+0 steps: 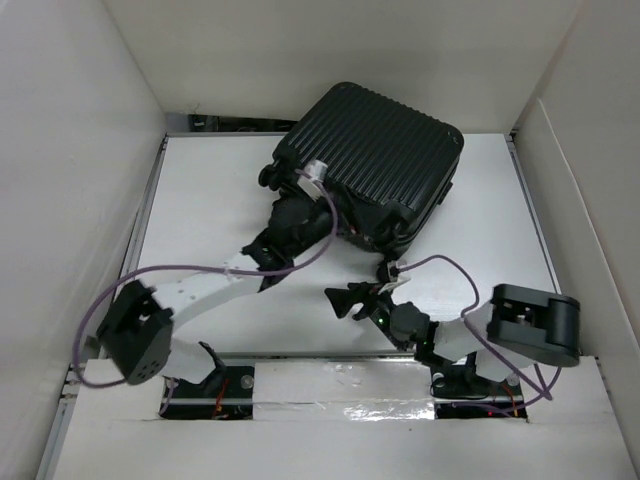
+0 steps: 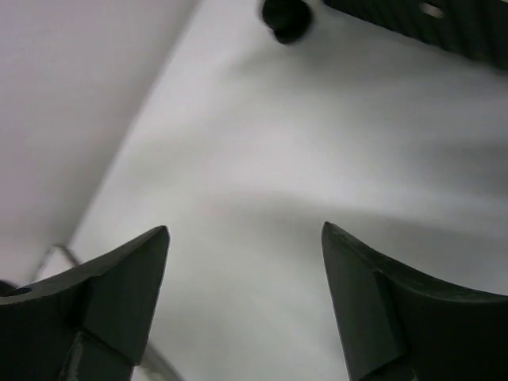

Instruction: Pack the luggage

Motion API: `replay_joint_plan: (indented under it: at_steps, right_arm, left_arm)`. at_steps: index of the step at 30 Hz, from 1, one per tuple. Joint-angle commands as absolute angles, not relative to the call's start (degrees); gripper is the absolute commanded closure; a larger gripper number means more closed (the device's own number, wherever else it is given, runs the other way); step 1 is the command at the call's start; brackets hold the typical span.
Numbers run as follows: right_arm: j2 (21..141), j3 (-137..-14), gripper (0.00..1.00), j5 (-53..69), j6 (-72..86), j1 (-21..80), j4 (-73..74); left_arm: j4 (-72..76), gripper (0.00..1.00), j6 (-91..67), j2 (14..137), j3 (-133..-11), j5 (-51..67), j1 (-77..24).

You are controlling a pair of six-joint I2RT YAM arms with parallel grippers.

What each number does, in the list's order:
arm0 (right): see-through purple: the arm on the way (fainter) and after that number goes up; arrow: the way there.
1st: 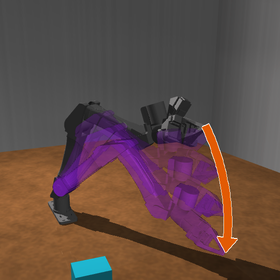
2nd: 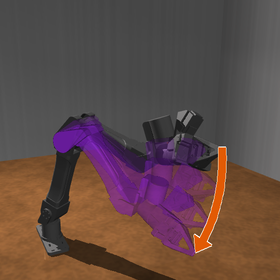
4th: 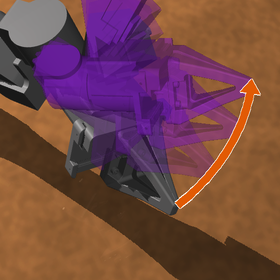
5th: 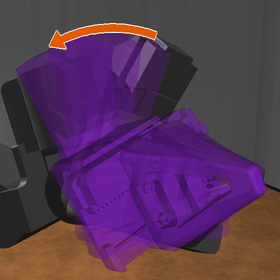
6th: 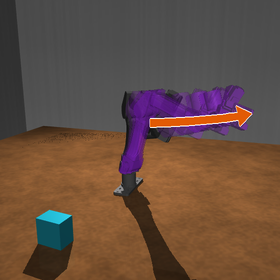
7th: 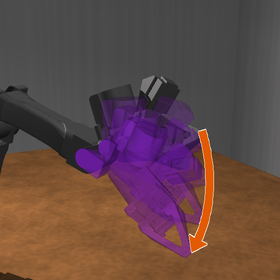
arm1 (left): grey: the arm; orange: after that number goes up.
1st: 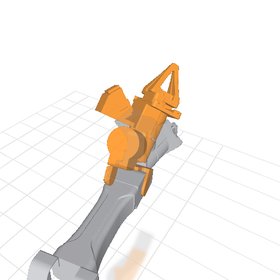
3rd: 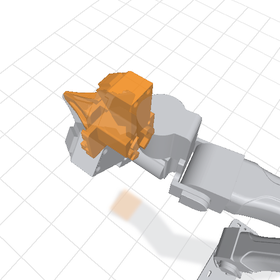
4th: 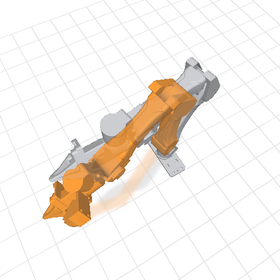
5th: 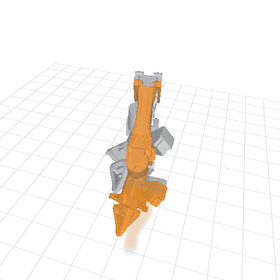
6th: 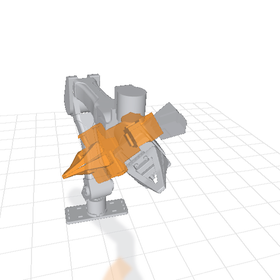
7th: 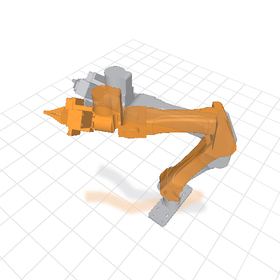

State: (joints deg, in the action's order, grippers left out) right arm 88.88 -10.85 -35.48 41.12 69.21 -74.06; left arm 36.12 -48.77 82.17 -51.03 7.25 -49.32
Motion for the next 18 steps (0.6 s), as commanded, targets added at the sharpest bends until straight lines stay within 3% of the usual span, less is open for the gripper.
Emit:
replay_joint_plan:
  at_steps: [1, 3, 6, 10, 18]
  right_arm:
    - [79.30, -16.59, 0.06, -34.45, 37.45, 73.11, -62.46]
    - [75.17, -23.01, 0.00, -38.73, 36.13, 76.19, -44.15]
    - [68.83, -28.29, 0.00, -45.15, 32.80, 81.47, -30.29]
    - [57.77, -31.81, 0.00, -46.14, 27.08, 83.84, -19.10]
    - [23.62, -40.16, 0.00, -50.00, 24.70, 83.85, 7.25]
  left_arm:
    - [34.75, 0.01, -44.22, 69.56, -49.93, 3.28, -45.10]
    - [31.13, 0.05, -41.59, 65.85, -48.08, 0.63, -43.86]
    - [25.50, 0.07, -39.47, 57.68, -45.27, -5.52, -43.07]
    - [16.82, 0.03, -37.53, 45.65, -42.81, -8.79, -41.92]
    - [-2.00, 0.01, -33.05, 29.11, -43.50, -10.28, -41.40]
